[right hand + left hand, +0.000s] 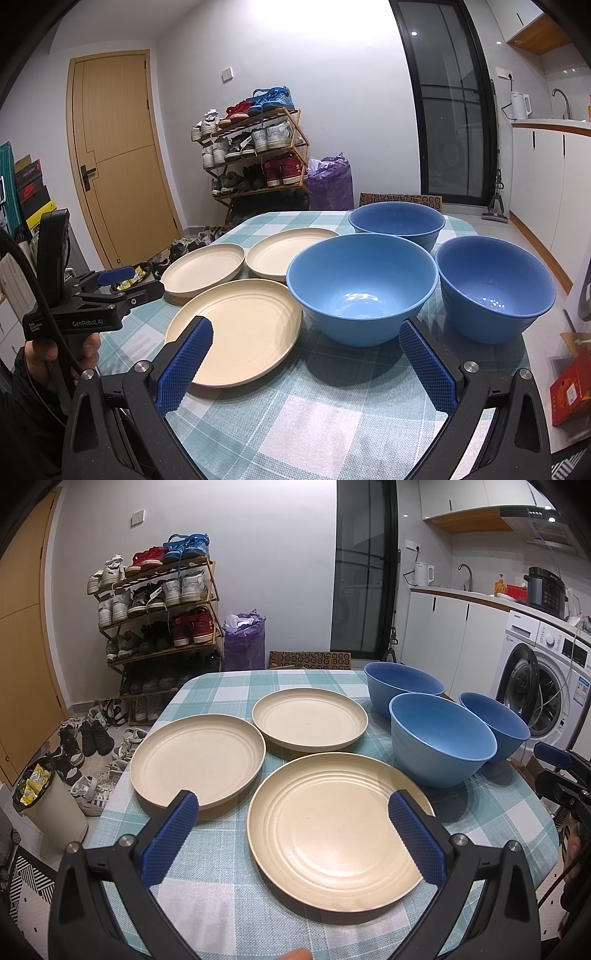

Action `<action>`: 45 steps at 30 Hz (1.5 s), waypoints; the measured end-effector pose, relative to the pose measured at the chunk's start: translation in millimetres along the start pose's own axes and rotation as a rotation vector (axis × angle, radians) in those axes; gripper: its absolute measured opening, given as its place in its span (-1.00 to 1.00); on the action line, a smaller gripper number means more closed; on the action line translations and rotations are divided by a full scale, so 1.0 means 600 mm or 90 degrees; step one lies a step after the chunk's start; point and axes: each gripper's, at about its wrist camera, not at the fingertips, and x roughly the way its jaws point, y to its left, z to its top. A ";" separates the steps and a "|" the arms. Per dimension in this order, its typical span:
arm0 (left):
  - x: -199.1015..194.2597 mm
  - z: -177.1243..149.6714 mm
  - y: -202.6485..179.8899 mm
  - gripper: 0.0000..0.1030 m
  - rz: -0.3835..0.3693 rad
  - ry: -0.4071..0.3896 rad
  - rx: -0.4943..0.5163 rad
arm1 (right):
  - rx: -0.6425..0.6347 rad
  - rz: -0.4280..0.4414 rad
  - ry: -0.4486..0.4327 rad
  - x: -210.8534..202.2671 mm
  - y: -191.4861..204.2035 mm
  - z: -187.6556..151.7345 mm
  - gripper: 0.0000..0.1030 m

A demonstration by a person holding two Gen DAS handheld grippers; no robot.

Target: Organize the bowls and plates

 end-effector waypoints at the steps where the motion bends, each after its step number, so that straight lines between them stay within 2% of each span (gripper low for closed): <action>1: 0.000 0.000 0.000 1.00 0.001 -0.001 0.000 | 0.000 -0.001 0.000 0.000 0.000 0.000 0.99; 45: -0.004 -0.005 0.000 1.00 0.000 0.000 0.008 | -0.003 0.000 0.006 0.013 0.003 -0.010 0.99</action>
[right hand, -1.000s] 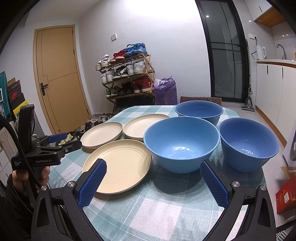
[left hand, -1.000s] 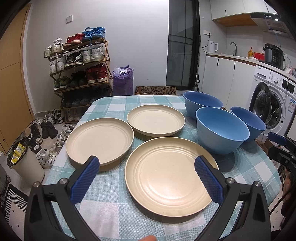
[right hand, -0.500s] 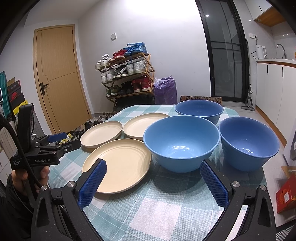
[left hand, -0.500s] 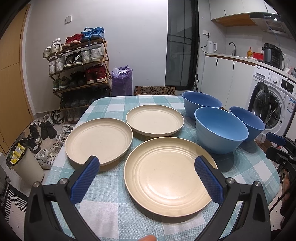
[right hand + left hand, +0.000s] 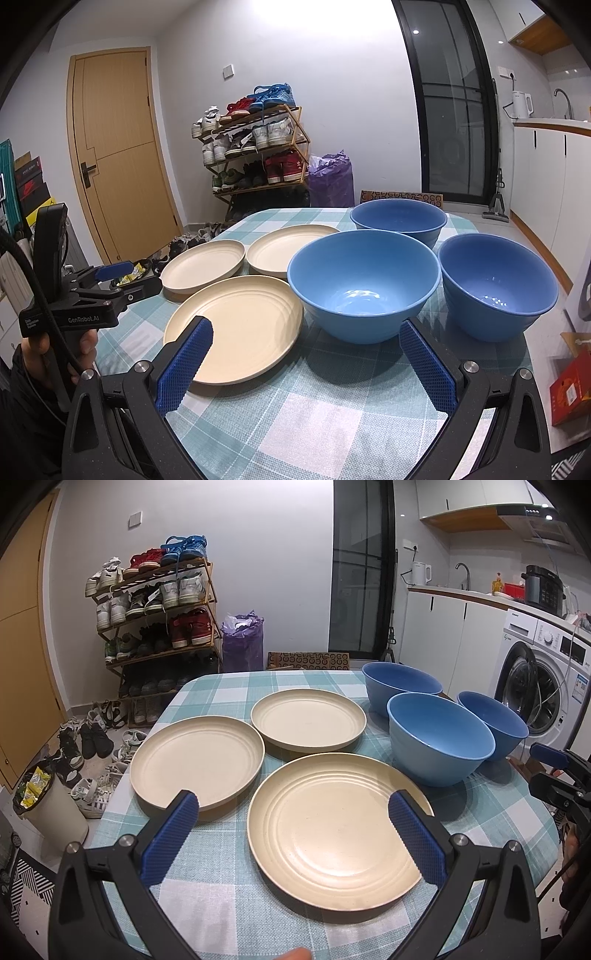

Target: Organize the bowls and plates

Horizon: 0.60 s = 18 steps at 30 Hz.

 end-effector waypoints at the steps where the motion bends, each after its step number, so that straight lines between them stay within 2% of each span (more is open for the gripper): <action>1: 0.001 0.000 0.000 1.00 0.000 0.001 -0.001 | 0.000 0.000 0.000 0.000 0.000 0.000 0.99; 18: 0.016 -0.002 0.030 1.00 0.008 0.010 -0.027 | -0.007 0.002 0.015 0.019 0.011 -0.004 0.99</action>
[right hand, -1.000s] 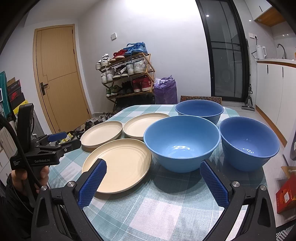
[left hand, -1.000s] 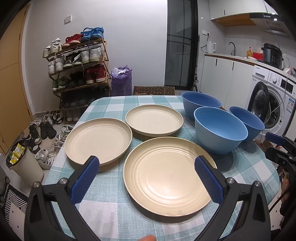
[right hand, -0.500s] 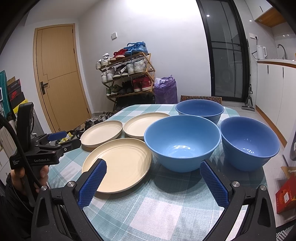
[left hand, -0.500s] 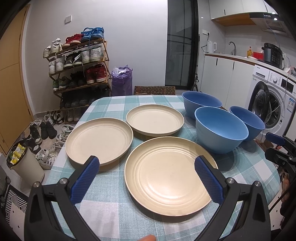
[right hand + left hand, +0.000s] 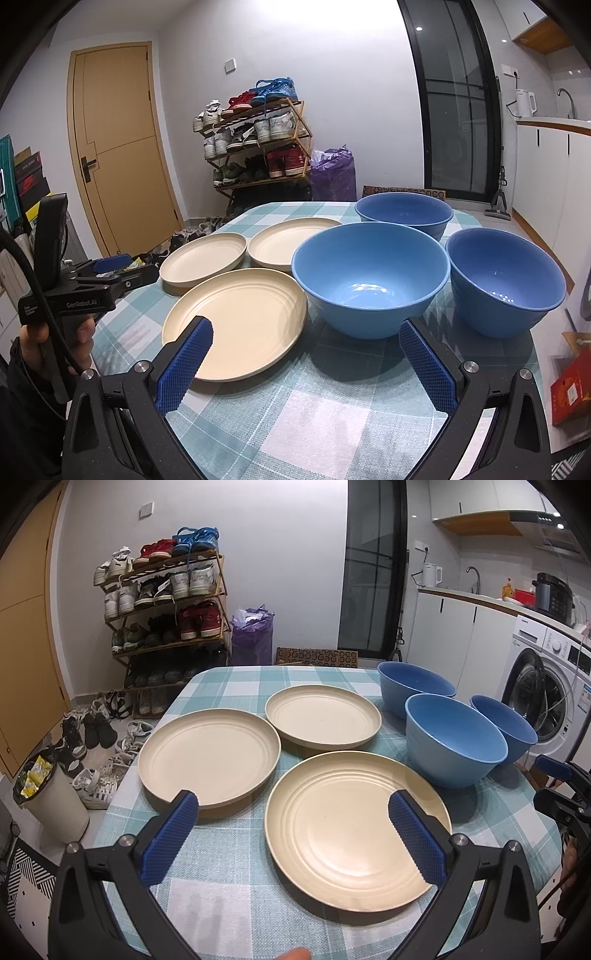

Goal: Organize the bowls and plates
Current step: 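Move both grippers forward toward the nearest cream plate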

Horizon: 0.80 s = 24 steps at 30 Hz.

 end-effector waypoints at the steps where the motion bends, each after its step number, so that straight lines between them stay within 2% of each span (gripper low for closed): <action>1: 0.001 0.000 0.001 1.00 0.001 0.000 -0.001 | -0.001 0.000 -0.001 0.000 0.001 0.000 0.99; 16: 0.006 0.001 0.018 1.00 0.013 0.002 -0.003 | 0.001 0.023 0.011 0.016 0.008 0.008 0.99; 24: 0.008 0.019 0.036 1.00 0.013 -0.003 -0.018 | -0.005 0.027 0.017 0.028 0.010 0.031 0.99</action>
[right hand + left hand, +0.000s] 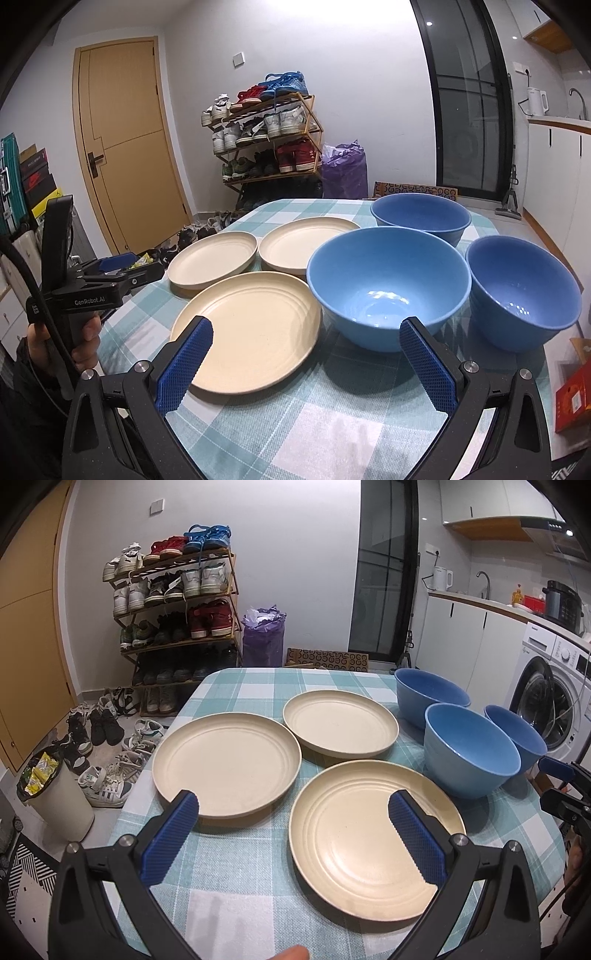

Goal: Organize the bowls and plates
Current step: 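Move both grippers forward toward the nearest cream plate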

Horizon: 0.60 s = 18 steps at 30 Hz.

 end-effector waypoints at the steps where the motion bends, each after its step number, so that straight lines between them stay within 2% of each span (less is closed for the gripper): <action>1: 0.000 0.002 0.001 1.00 -0.001 -0.001 -0.003 | 0.000 0.000 0.001 0.002 0.000 0.004 0.99; 9: 0.015 0.033 0.003 1.00 -0.012 0.004 -0.005 | -0.012 0.008 0.000 0.007 0.003 0.051 0.99; 18: 0.029 0.072 0.003 1.00 -0.003 -0.003 0.003 | -0.021 0.016 0.004 0.026 -0.004 0.116 0.99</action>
